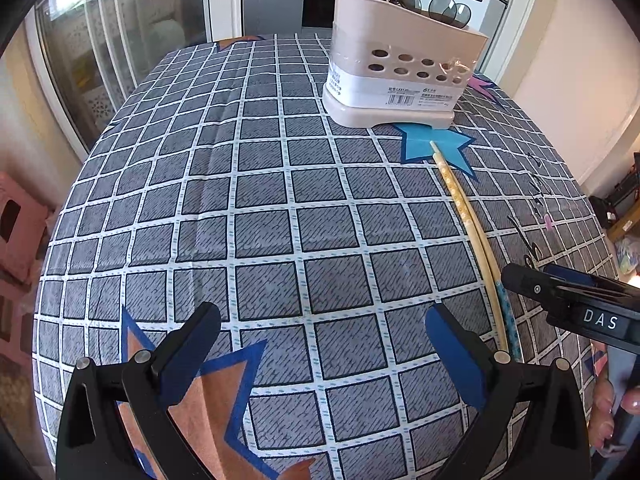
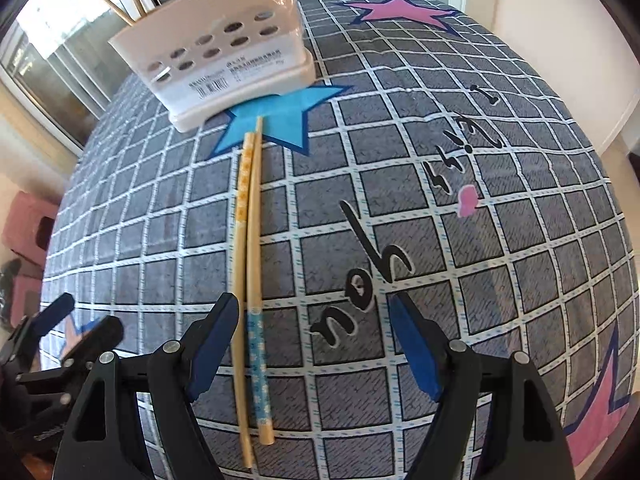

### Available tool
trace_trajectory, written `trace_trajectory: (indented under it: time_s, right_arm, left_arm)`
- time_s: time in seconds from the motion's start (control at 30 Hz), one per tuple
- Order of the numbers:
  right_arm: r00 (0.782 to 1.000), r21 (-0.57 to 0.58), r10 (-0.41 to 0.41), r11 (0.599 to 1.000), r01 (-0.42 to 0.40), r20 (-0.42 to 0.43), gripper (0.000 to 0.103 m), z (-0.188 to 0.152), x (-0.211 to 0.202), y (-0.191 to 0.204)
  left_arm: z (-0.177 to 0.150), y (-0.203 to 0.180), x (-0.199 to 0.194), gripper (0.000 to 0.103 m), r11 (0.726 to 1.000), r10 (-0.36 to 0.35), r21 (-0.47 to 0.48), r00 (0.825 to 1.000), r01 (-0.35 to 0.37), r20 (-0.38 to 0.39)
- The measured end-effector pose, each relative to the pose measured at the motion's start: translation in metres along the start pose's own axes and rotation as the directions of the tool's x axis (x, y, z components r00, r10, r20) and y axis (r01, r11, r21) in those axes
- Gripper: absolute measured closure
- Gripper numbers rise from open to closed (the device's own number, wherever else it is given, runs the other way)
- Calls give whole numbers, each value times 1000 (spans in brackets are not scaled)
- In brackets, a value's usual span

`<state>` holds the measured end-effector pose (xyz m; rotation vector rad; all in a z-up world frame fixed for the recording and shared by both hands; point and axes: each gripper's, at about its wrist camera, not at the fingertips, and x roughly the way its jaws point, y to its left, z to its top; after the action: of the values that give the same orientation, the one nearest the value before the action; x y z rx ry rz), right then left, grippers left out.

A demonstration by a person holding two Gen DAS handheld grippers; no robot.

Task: Organize utensils
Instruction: 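Move both grippers down toward the two chopsticks lying by the blue star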

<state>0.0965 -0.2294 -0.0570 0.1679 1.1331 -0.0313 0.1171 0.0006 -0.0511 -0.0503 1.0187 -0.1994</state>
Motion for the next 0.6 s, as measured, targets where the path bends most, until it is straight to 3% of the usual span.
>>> trace_trajectory:
  time_s: [0.3,0.6]
  right_arm:
    - [992,-139,-125,982,125,8,22,-3,8,23]
    - [994,-195,-108,976,100,-29,33,22,20,39]
  left_arm:
    - [1,0,0,0,1000,-1,-6,1000,1,0]
    - [2,7,0,0,1000,6,-24,1000,-6,5]
